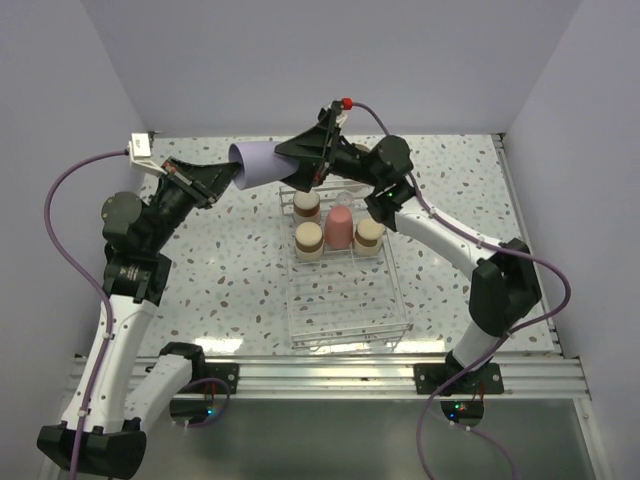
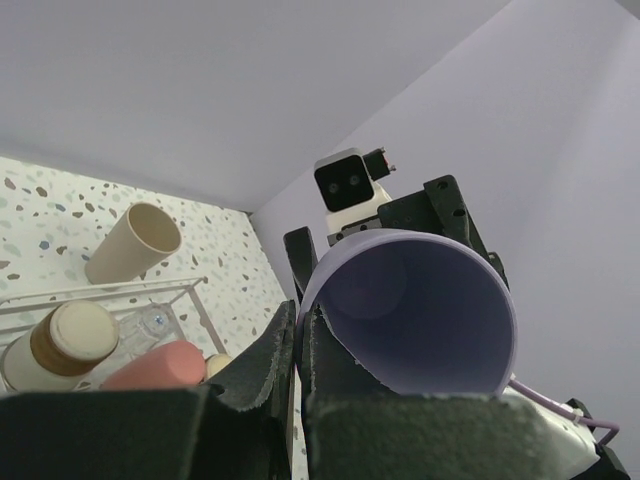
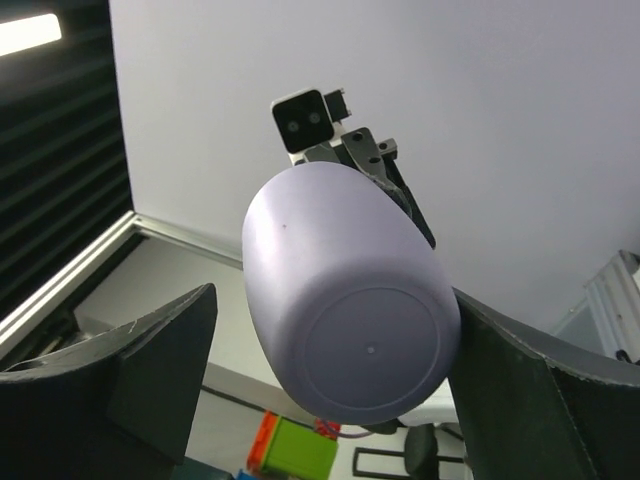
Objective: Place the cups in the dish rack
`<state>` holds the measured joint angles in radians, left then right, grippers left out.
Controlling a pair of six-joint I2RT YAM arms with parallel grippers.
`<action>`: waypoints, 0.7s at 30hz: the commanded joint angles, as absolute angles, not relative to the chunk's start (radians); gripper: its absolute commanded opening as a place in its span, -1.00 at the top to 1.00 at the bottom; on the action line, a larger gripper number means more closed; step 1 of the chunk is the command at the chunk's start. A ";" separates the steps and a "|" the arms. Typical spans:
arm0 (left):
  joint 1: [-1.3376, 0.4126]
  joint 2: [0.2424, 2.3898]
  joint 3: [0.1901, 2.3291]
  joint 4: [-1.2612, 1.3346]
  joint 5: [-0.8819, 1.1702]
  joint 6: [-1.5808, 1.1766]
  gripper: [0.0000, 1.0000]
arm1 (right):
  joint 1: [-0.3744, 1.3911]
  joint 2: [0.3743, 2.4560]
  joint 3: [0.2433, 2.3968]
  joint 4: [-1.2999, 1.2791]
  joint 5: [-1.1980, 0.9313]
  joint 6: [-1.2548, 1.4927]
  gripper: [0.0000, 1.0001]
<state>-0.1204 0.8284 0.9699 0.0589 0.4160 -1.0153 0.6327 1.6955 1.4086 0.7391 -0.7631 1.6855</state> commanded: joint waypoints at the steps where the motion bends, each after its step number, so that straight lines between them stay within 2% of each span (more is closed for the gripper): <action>1: -0.124 0.818 0.957 0.094 0.403 -1.034 1.00 | 0.632 1.701 1.387 0.963 -0.715 1.837 -0.80; 4: -0.124 0.813 0.942 0.092 0.399 -1.038 1.00 | 0.630 1.732 1.388 1.061 -0.701 1.908 -0.51; 5: -0.124 0.813 0.939 0.094 0.400 -1.040 1.00 | 0.632 1.739 1.399 1.063 -0.701 1.913 -0.35; 11: -0.124 0.824 0.936 0.060 0.396 -1.031 1.00 | 0.630 1.735 1.414 1.020 -0.727 1.881 0.19; 12: -0.124 0.825 0.936 0.048 0.397 -1.028 0.92 | 0.630 1.735 1.413 1.020 -0.729 1.879 0.33; 16: -0.124 0.838 0.953 0.015 0.403 -1.003 0.55 | 0.630 1.727 1.411 0.985 -0.748 1.845 0.66; 17: -0.124 0.847 0.971 0.003 0.402 -0.980 0.35 | 0.630 1.724 1.411 0.956 -0.755 1.835 0.72; 19: -0.124 0.859 0.997 -0.066 0.399 -0.954 0.20 | 0.632 1.718 1.410 0.934 -0.762 1.807 0.78; 20: -0.124 0.868 1.020 -0.083 0.396 -0.928 -0.06 | 0.630 1.717 1.407 0.914 -0.770 1.799 0.81; 21: -0.124 0.871 1.031 -0.110 0.394 -0.916 -0.19 | 0.630 1.712 1.408 0.904 -0.775 1.781 0.81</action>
